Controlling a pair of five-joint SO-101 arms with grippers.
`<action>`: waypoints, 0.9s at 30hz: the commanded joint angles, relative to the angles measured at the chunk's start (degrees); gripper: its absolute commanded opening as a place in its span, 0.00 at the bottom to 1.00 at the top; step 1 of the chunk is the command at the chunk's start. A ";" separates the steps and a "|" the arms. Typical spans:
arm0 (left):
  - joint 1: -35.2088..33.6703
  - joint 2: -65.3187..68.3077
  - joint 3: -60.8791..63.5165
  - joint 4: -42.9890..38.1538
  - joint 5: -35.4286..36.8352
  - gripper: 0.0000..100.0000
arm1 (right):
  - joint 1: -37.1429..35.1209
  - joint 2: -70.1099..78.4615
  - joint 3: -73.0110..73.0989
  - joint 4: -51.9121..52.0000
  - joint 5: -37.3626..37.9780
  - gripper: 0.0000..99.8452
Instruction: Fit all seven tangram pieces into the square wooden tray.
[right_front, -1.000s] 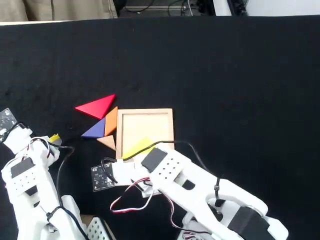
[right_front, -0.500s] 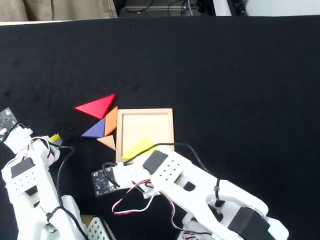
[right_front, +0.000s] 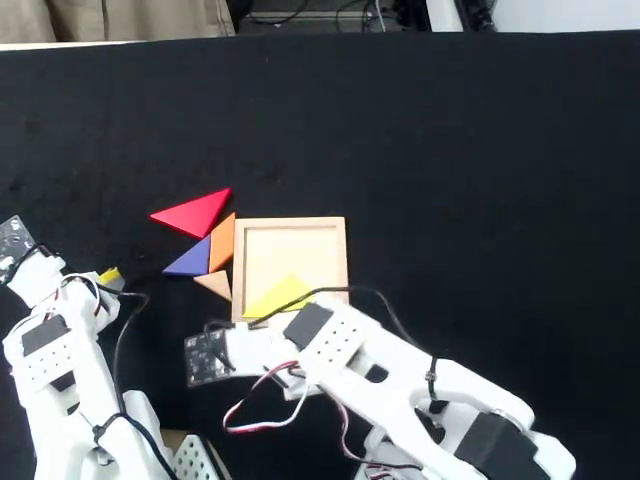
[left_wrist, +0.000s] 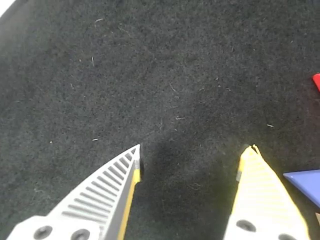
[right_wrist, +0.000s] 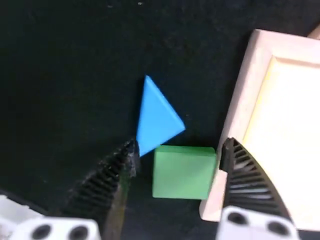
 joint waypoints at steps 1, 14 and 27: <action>0.31 -0.97 -1.45 -1.23 -0.53 0.31 | -5.01 3.56 -2.07 0.09 -1.23 0.27; 0.22 -0.97 -1.54 -1.23 -0.53 0.31 | -7.21 20.97 -13.85 3.87 -5.63 0.10; 0.22 -0.97 -1.45 -1.23 -0.53 0.31 | -2.64 2.68 -15.96 13.36 -5.54 0.08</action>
